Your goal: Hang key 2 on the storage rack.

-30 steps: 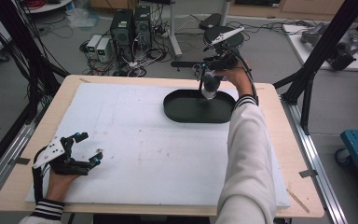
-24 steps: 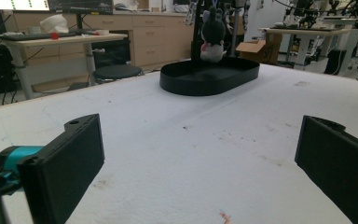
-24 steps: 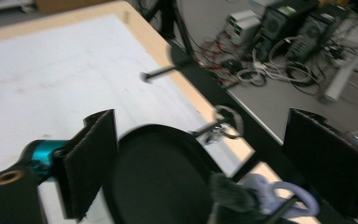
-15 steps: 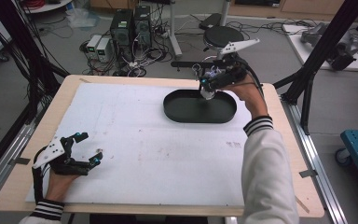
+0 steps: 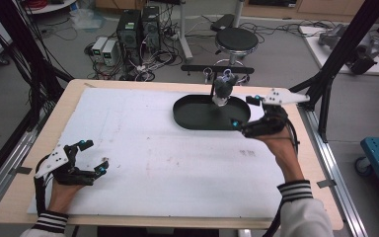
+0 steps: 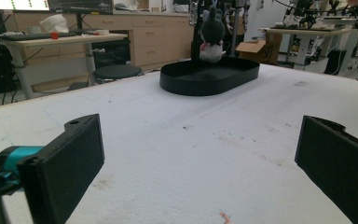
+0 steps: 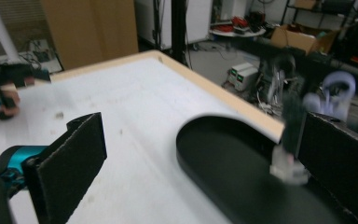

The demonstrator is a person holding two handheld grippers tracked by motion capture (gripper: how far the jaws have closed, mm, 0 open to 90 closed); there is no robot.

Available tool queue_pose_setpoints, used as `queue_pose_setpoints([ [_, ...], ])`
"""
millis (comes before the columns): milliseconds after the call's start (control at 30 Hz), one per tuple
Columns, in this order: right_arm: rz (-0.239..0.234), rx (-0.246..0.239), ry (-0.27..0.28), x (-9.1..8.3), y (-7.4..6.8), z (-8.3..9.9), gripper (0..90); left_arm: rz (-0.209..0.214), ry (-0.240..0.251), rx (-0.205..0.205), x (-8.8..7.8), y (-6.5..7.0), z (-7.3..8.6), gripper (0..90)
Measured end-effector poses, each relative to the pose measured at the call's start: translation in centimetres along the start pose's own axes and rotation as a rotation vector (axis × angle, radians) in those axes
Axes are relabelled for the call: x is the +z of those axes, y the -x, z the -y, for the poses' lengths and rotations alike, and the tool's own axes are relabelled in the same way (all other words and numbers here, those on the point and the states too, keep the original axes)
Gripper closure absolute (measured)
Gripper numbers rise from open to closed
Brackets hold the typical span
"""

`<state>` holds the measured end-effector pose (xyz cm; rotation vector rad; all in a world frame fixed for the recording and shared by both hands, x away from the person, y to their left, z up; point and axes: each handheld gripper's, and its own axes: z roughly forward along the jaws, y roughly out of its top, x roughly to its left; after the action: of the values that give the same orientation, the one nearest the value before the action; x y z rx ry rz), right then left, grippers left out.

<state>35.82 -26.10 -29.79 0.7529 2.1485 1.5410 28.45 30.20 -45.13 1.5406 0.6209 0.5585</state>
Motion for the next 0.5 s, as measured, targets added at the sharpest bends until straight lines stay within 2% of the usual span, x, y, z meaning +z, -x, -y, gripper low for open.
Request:
queue_pose_setpoints([
  [200,0.077,0.032,0.07,-1.3,-2.0,6.0,0.8,-0.001,0.0,0.007,0.0,0.1,0.0,1.8],
  [233,0.081,0.043,0.048,-1.3,-2.1,6.6,0.8,0.0,0.001,0.009,0.0,0.1,0.0,1.7],
  [267,0.094,0.038,0.068,-1.4,-2.4,7.1,0.9,-0.001,0.0,0.007,0.0,0.1,0.0,1.7],
  [300,0.104,0.035,0.12,-1.5,-2.7,7.9,0.9,0.001,0.001,0.006,0.0,0.1,0.0,1.7],
  [367,0.122,0.033,0.134,-1.6,-3.2,8.9,0.9,-0.001,0.001,0.007,0.0,0.1,0.0,1.7],
  [433,0.167,0.004,0.165,-1.8,-3.6,9.9,0.9,0.001,-0.001,0.013,0.0,0.1,0.0,1.7],
  [500,0.184,0.012,0.19,-2.1,-3.9,10.8,0.9,0.0,-0.001,0.014,0.0,0.1,0.0,1.7],
])
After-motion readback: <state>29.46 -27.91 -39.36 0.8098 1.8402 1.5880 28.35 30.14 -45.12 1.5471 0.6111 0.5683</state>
